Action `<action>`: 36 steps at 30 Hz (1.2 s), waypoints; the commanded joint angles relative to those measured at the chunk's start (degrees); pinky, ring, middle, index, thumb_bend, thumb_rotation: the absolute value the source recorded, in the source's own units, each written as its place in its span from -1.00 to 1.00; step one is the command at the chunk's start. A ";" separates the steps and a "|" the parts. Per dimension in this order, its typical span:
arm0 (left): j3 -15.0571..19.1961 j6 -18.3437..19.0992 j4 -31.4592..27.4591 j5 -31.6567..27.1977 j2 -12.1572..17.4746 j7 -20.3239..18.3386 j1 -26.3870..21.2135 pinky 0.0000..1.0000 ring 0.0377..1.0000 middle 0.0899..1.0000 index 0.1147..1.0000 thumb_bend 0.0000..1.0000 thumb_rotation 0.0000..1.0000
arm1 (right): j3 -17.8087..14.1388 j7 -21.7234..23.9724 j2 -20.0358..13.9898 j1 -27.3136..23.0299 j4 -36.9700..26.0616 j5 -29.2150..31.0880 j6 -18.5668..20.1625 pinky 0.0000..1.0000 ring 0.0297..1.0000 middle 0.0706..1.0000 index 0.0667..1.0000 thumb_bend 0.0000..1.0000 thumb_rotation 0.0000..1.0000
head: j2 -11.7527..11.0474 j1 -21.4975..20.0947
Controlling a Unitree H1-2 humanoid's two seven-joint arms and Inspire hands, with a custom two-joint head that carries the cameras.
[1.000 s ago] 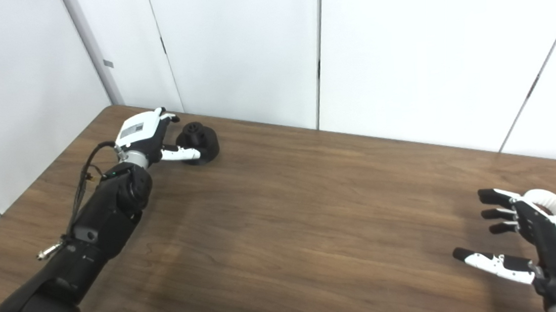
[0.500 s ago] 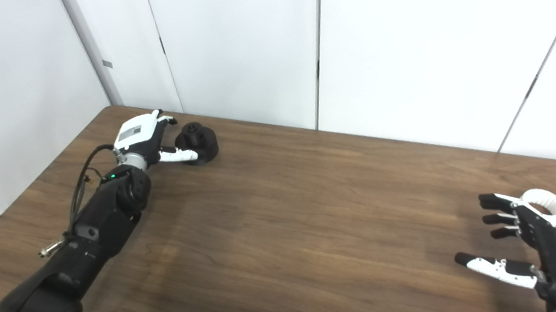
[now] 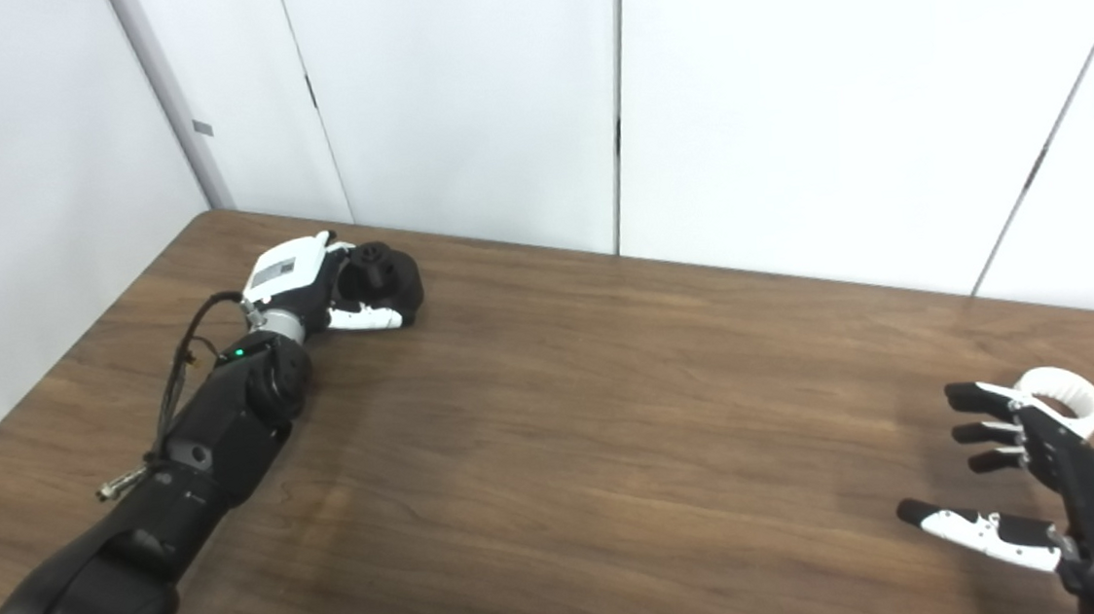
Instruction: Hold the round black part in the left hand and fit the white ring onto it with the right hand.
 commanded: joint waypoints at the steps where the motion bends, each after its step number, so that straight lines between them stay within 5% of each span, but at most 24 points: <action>1: -0.04 -0.54 -0.33 0.04 0.91 1.16 -3.65 1.00 1.00 1.00 0.65 1.00 0.16 | -0.58 -0.74 -0.80 -1.54 -2.25 -0.09 -1.49 0.10 0.31 0.46 0.41 0.46 -0.90 | 0.05 0.04; 9: 0.32 -1.36 -0.12 -1.43 0.02 2.89 -3.33 1.00 1.00 1.00 0.53 1.00 0.04 | -0.95 -0.23 -1.06 -1.33 -2.95 0.47 -0.56 0.12 0.32 0.47 0.42 0.46 -0.83 | 0.43 -0.08; 17: 1.70 -3.17 1.90 -1.84 -1.24 10.77 -3.43 0.94 0.96 0.82 0.06 0.75 -0.59 | -0.93 -0.12 -1.29 -1.08 -2.80 0.41 -1.18 0.13 0.32 0.47 0.42 0.44 -0.84 | 0.82 0.02; 28: 1.60 -5.48 2.01 -3.18 -0.50 10.75 -2.69 0.89 0.94 0.78 -0.04 0.81 -0.78 | -0.97 0.14 -1.61 -1.51 -1.79 0.91 -1.89 0.13 0.29 0.46 0.42 0.44 -0.85 | 1.14 0.17; 29: 1.54 -5.87 1.93 -3.32 -0.44 10.50 -2.54 0.88 0.94 0.77 -0.11 0.36 -0.83 | -0.97 0.11 -1.63 -1.51 -1.75 0.92 -1.97 0.13 0.29 0.46 0.42 0.44 -0.86 | 1.14 0.17; 30: 1.49 -6.34 1.88 -3.47 -0.40 10.27 -2.39 0.88 0.94 0.77 -0.13 0.21 -0.85 | -0.96 0.09 -1.68 -1.51 -1.74 0.87 -2.05 0.13 0.29 0.46 0.42 0.44 -0.86 | 1.16 0.13; 36: 1.22 -11.46 2.43 -5.03 -0.40 9.98 -1.33 0.85 0.91 0.74 -0.16 0.05 -0.87 | -1.01 0.22 -1.72 -1.61 -2.07 0.79 -1.10 0.13 0.30 0.47 0.42 0.45 -0.83 | 1.21 0.04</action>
